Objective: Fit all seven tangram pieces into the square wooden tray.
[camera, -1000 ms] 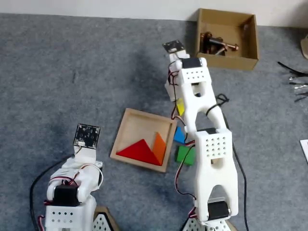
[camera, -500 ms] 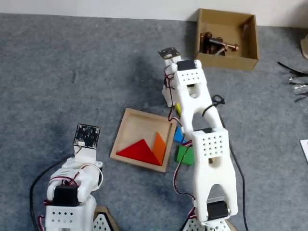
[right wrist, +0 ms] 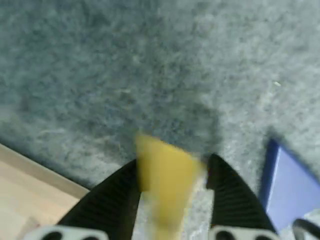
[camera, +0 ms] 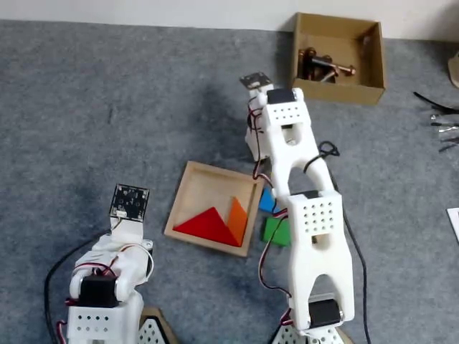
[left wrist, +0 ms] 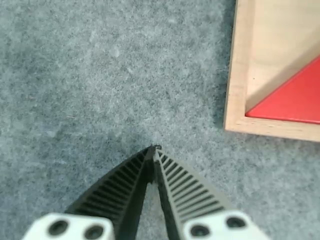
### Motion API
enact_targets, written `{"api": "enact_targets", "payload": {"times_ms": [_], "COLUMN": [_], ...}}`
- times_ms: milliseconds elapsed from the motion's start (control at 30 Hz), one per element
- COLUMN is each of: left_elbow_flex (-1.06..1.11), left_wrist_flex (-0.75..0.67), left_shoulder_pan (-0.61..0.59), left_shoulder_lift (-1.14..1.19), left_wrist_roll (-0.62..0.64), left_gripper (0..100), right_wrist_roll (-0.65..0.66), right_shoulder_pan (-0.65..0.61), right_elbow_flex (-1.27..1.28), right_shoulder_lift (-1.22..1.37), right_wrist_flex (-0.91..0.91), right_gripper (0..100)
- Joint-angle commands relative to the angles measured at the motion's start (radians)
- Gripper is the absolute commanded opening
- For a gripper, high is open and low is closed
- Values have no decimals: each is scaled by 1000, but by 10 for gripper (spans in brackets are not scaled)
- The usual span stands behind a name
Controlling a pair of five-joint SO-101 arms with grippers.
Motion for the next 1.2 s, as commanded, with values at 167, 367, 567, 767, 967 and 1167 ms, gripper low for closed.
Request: {"api": "enact_targets", "payload": {"times_ms": [167,367,567,767,967,1167], "left_elbow_flex": [19,19,19,19,19,19], "left_wrist_flex": [5,5,5,5,5,5], "left_shoulder_pan": [-10,-10,-10,-10,-10,-10], "left_shoulder_lift": [-5,-5,-5,-5,-5,-5], "left_wrist_roll": [-9,-9,-9,-9,-9,-9], "left_gripper": [5,5,5,5,5,5], "right_wrist_roll": [3,2,2,2,2,2], "right_shoulder_pan": [28,36,35,36,36,36], "right_elbow_flex": [-189,-292,-297,-297,-298,-295], "right_shoulder_lift": [24,25,18,16,15,-68], "right_wrist_flex": [140,199,226,229,229,231], "right_gripper": [69,65,67,67,67,67]}}
